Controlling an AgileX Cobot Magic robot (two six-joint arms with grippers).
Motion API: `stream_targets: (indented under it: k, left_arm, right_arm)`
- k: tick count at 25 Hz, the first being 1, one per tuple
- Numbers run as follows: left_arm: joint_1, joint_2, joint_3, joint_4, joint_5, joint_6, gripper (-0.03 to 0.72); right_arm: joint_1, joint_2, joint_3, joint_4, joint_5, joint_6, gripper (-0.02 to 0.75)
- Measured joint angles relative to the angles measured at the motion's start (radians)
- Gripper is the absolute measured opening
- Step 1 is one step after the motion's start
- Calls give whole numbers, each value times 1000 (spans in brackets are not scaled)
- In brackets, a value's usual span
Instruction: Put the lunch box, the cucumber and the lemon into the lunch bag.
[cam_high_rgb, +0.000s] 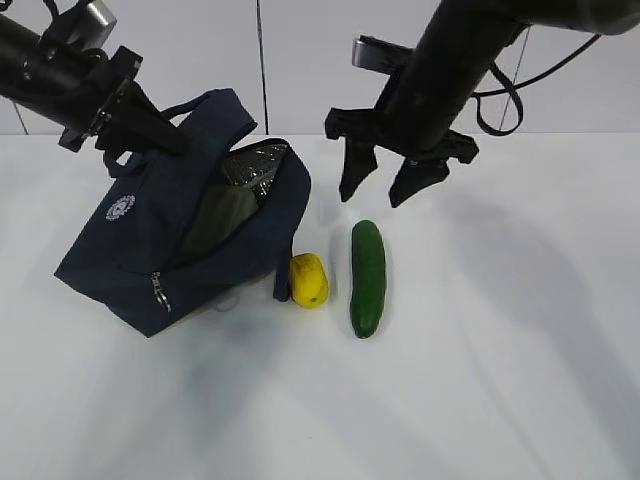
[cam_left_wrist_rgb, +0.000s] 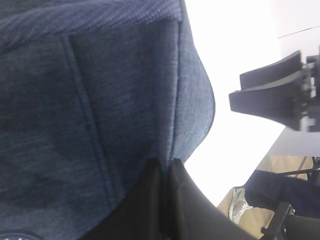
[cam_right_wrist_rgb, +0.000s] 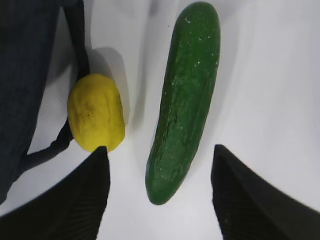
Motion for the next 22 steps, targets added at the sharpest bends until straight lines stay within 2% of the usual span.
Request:
stream_targets:
  k: [4,22]
  left_arm:
    - [0,0,0,2,-2,0,-9]
    - [0,0,0,22,-9,0,-9]
  right_arm:
    - [32,13,-1,-104,4,85,476]
    - [43,175,-4,-186,-125,143,476]
